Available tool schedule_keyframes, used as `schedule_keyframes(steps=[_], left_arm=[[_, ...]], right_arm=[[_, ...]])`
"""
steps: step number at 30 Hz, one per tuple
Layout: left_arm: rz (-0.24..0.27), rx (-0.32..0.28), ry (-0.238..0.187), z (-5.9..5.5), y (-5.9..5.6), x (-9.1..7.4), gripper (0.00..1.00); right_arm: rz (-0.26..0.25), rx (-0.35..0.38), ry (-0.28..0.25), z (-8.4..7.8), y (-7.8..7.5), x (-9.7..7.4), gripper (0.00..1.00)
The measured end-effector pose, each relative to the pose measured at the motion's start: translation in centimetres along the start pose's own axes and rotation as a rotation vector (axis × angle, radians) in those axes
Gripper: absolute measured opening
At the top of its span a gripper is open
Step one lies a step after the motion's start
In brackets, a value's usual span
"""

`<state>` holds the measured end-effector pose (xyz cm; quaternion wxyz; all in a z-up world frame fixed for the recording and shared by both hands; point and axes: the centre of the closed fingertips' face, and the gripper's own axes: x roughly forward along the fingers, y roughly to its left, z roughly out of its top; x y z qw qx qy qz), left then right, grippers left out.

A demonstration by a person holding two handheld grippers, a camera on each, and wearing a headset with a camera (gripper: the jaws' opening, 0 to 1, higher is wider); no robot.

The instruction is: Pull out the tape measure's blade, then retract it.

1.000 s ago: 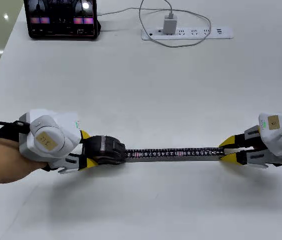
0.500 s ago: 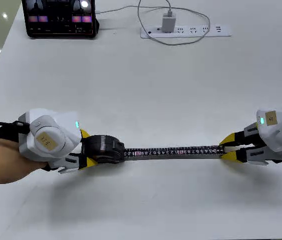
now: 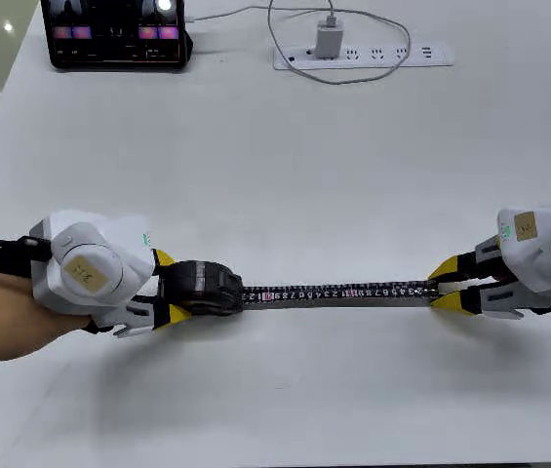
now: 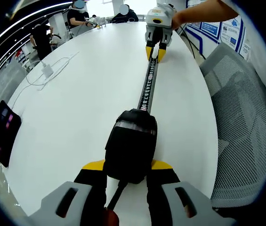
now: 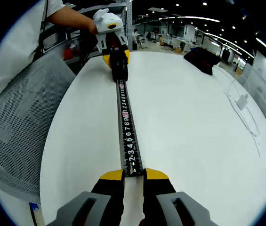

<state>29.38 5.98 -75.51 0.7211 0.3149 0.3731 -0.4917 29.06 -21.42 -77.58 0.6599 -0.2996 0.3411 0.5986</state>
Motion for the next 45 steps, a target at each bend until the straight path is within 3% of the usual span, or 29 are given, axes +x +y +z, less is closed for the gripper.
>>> schedule_keyframes(steps=[23,30,45], left_arm=[[0.010,-0.043,-0.018,0.13,0.32,-0.17,0.29],[0.019,-0.063,-0.021,-0.11,0.35,-0.16,0.38],[0.023,-0.070,-0.023,-0.08,0.19,-0.25,0.45]], right_arm=[[-0.004,0.042,-0.010,0.42,0.17,-0.20,0.18],[-0.008,0.065,-0.020,0.62,0.12,-0.30,0.23],[-0.012,0.075,-0.025,0.82,-0.04,-0.32,0.24]])
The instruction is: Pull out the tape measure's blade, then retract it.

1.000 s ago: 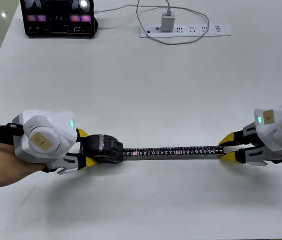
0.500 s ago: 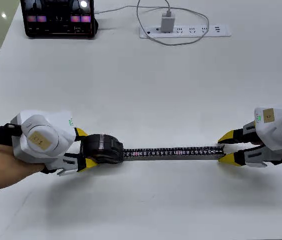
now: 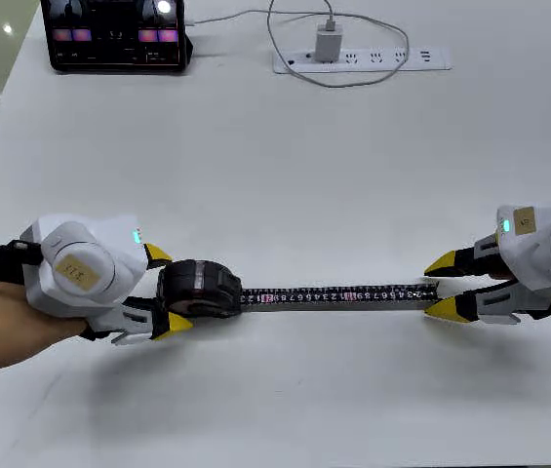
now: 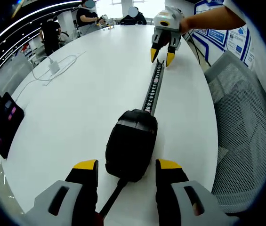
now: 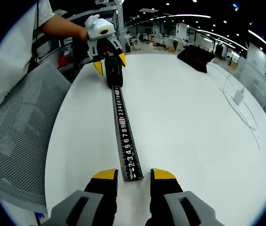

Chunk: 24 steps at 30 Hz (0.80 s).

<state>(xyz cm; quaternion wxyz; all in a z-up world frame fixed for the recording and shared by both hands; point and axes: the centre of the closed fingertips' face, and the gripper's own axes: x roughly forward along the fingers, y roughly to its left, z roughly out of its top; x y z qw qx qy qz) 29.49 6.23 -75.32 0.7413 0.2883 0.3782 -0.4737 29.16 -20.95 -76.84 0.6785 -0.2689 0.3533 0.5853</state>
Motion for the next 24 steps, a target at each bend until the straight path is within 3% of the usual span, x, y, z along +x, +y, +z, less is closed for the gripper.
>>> schedule_keyframes(steps=[8,24], left_arm=[[0.030,-0.013,-0.015,0.1,0.2,-0.6,0.47],[0.073,-0.055,-0.052,0.6,-0.5,-2.0,0.62]], right_arm=[[-0.030,0.038,-0.019,0.5,0.1,-0.6,0.32],[-0.094,0.072,-0.037,1.0,0.1,-1.1,0.53]])
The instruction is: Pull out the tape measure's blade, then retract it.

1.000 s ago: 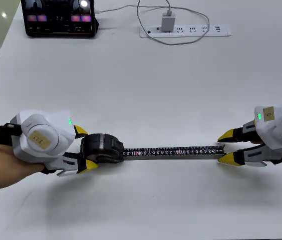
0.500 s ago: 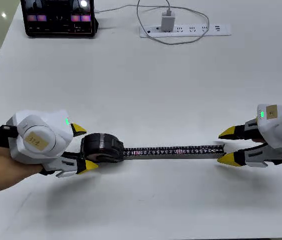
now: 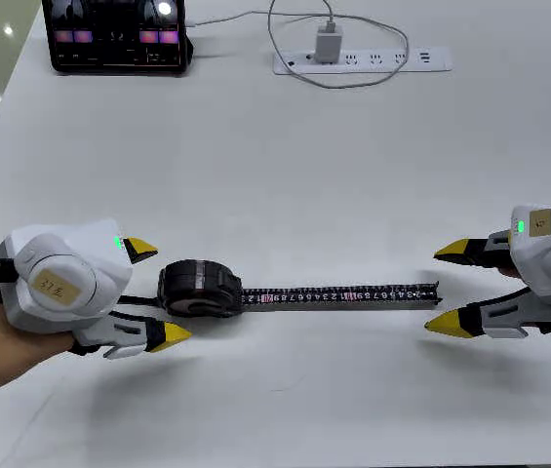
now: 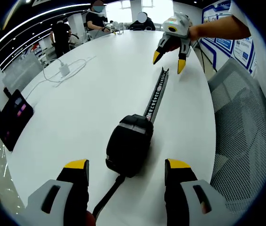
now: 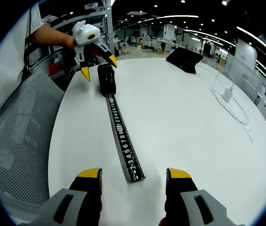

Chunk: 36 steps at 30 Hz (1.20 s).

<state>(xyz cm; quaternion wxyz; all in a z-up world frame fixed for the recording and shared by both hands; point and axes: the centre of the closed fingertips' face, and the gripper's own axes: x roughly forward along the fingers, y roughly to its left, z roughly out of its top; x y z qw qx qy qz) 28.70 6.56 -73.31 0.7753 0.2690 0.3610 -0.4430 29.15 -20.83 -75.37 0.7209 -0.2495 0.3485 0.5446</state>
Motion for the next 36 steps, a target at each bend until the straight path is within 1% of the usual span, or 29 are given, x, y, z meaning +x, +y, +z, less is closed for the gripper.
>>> schedule_keyframes(steps=[2,7,10,16,21,24,28,33,35,36], left_arm=[[0.006,0.000,-0.002,0.0,0.0,-0.1,0.63],[0.005,-0.033,-0.021,0.0,-0.3,-0.3,0.67],[-0.002,-0.046,-0.021,-0.4,-0.6,-0.5,0.68],[0.019,-0.084,-0.048,-0.4,-0.5,-1.2,0.69],[0.032,-0.109,-0.082,-0.1,-0.5,-1.7,0.70],[0.046,-0.127,-0.097,-0.1,-0.4,-2.0,0.70],[0.055,-0.147,-0.115,-0.2,-0.7,-2.3,0.70],[0.053,-0.168,-0.131,-0.2,-1.2,-2.5,0.70],[0.052,-0.185,-0.155,0.1,-1.5,-2.8,0.71],[0.051,-0.189,-0.159,0.2,-1.6,-2.8,0.71]], right_arm=[[0.000,0.007,-0.003,0.0,0.1,-0.1,0.55],[-0.014,0.026,-0.014,0.1,0.3,-0.3,0.59],[-0.020,0.043,-0.019,0.1,0.4,-0.5,0.60],[-0.038,0.067,-0.030,0.1,0.7,-0.8,0.62],[-0.056,0.098,-0.064,0.5,1.0,-1.2,0.63],[-0.072,0.119,-0.087,0.7,1.1,-1.4,0.64],[-0.095,0.144,-0.107,0.8,1.3,-1.6,0.66],[-0.119,0.168,-0.134,1.2,1.3,-1.9,0.67],[-0.121,0.176,-0.140,1.2,1.5,-1.9,0.69],[-0.121,0.178,-0.141,1.2,1.6,-1.9,0.69]])
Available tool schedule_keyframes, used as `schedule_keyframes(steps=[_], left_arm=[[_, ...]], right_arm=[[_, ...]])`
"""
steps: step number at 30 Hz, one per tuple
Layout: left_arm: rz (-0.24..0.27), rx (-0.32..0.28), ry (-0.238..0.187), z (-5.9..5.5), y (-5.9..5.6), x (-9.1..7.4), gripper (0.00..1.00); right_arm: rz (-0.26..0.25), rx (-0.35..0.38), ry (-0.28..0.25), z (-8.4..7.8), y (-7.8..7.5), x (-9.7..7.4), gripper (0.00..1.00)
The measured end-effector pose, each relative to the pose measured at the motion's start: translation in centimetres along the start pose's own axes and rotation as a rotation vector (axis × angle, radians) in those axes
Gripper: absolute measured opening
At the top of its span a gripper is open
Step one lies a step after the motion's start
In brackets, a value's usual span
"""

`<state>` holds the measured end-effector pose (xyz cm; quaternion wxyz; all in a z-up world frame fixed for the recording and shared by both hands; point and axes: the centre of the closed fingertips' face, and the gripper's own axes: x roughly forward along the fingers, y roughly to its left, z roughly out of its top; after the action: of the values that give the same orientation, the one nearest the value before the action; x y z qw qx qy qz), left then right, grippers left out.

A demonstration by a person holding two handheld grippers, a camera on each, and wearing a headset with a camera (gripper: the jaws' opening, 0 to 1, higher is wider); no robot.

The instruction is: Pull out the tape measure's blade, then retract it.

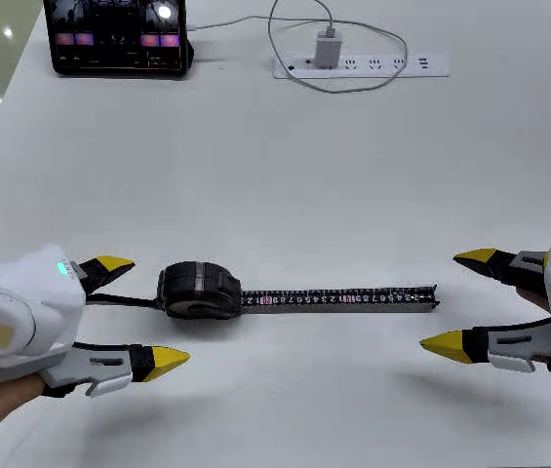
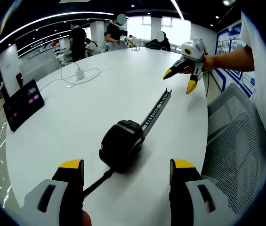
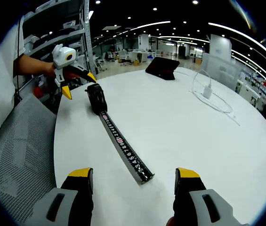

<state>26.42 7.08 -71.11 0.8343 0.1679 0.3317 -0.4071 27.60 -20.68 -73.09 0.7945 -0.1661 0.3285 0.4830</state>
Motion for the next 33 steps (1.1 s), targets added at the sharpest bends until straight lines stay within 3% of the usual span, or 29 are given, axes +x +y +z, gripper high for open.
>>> schedule_keyframes(steps=[18,33], left_arm=[[0.033,-0.041,-0.036,-1.1,-1.1,-0.7,0.72],[0.093,-0.124,-0.083,-2.3,-1.3,-1.1,0.76]], right_arm=[[-0.046,0.043,-0.045,-0.3,1.1,-0.4,0.75],[-0.113,0.068,-0.097,-0.3,1.3,-0.7,0.81]])
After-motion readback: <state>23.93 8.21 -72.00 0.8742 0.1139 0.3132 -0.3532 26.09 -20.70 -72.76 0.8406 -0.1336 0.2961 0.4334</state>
